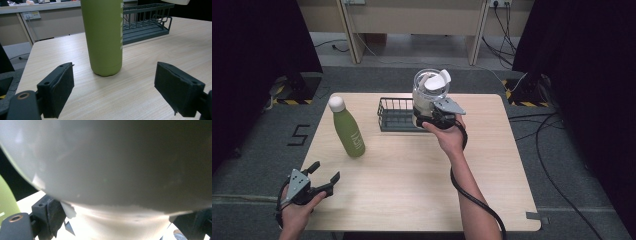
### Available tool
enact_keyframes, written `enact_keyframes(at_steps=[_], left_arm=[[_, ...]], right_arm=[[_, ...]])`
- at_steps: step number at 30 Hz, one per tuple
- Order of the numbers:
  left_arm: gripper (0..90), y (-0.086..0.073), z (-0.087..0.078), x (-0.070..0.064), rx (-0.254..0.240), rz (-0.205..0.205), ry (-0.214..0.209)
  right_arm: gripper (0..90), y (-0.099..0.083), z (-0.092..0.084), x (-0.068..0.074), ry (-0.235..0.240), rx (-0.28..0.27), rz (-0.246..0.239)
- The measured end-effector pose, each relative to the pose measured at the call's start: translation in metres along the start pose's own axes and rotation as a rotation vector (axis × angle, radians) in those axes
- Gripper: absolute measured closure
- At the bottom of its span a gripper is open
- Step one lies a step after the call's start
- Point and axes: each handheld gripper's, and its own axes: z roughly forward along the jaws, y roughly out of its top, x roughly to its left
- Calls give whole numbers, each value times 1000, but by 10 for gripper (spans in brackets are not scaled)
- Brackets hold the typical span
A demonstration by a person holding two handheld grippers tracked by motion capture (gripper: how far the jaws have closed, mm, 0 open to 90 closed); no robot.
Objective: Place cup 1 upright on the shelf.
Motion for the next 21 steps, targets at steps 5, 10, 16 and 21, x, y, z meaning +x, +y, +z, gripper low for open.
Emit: enact_keyframes(at_steps=[5,10,16,21], left_arm=[[153,0,0,0,-1,-1,0],[154,0,0,0,-1,-1,0],[154,0,0,1,-2,-3,1],[155,0,0,1,-5,-4,2]], right_arm=[[112,3,4,-3,-6,6,-3],[112,4,9,-6,-13,12,-3],[113,8,14,-9,-18,10,-6],[113,12,17,-12,-29,9,-7]])
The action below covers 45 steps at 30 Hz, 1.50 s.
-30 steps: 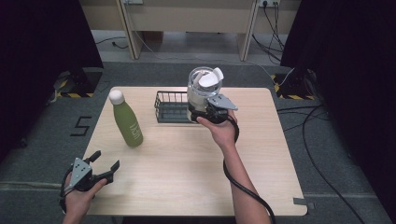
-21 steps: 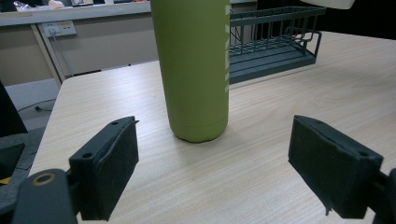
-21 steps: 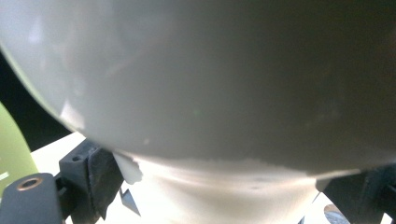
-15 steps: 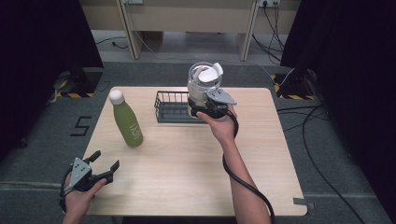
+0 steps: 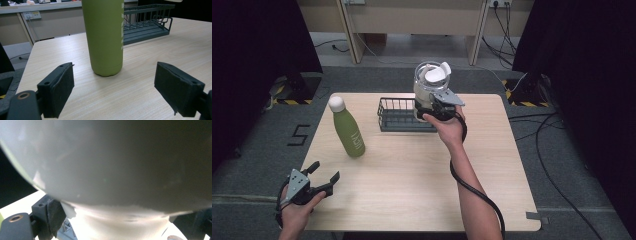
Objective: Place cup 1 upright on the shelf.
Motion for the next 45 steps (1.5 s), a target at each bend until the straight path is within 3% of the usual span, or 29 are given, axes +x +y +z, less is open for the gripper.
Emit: enact_keyframes(at_steps=[45], left_arm=[[159,0,0,1,-3,-7,2]], right_arm=[[112,7,36,-17,-51,36,22]])
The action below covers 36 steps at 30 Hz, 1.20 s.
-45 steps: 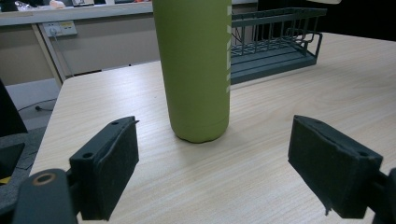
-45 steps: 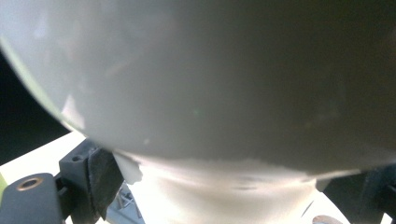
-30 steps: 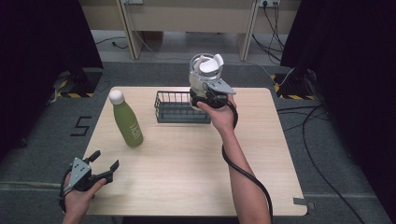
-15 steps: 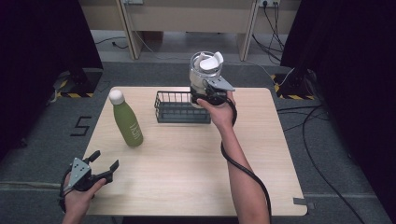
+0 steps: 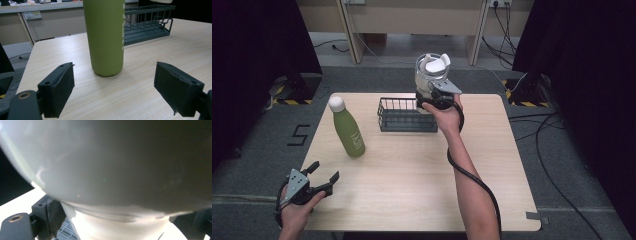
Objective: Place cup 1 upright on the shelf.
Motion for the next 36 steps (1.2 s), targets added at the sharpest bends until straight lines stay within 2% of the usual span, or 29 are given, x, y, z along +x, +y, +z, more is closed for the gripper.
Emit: enact_keyframes(at_steps=[10,11,13,20,36], left_arm=[[160,0,0,0,-1,-2,1],[159,0,0,0,-1,-3,1],[159,0,0,0,-1,-3,1],[160,0,0,0,-2,-3,1],[161,0,-1,1,-3,-4,1]], right_arm=[[112,-6,12,-2,-10,23,14],[112,-5,13,-2,-13,22,3],[112,-6,14,-1,-10,27,14],[112,-9,20,-1,-10,39,6],[112,-23,33,-4,-20,85,20]])
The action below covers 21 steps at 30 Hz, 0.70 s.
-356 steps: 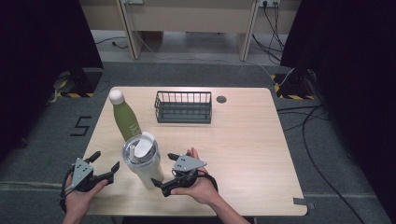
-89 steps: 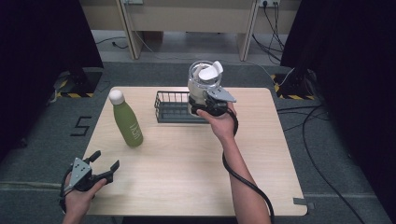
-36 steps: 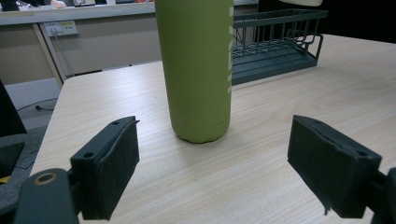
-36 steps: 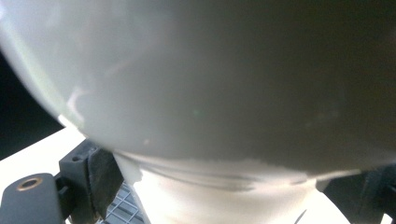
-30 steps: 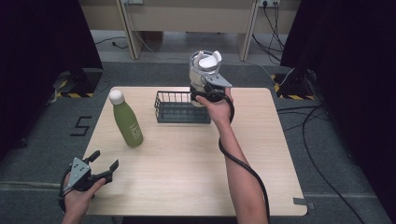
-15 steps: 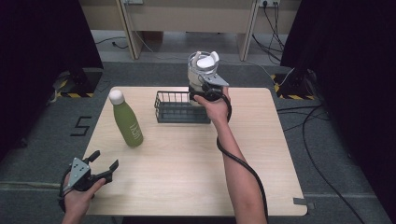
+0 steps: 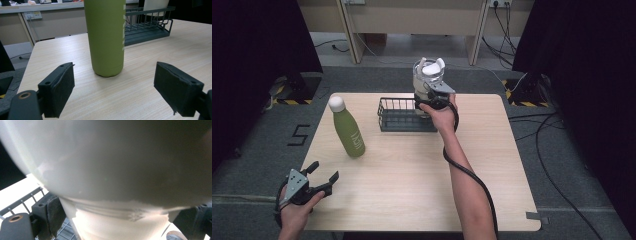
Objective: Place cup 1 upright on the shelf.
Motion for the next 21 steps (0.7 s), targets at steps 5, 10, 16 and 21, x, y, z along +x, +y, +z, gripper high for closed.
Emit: enact_keyframes(at_steps=[5,10,16,21], left_arm=[[160,0,0,0,0,2,0],[160,0,0,0,0,3,-2],[161,0,0,0,-1,3,-3],[161,0,0,0,-1,3,-3]], right_arm=[[112,-4,3,-1,-2,10,5],[112,-7,6,-1,-6,23,-2],[112,-11,10,-1,-9,37,-5],[112,-12,11,-1,-12,44,-2]])
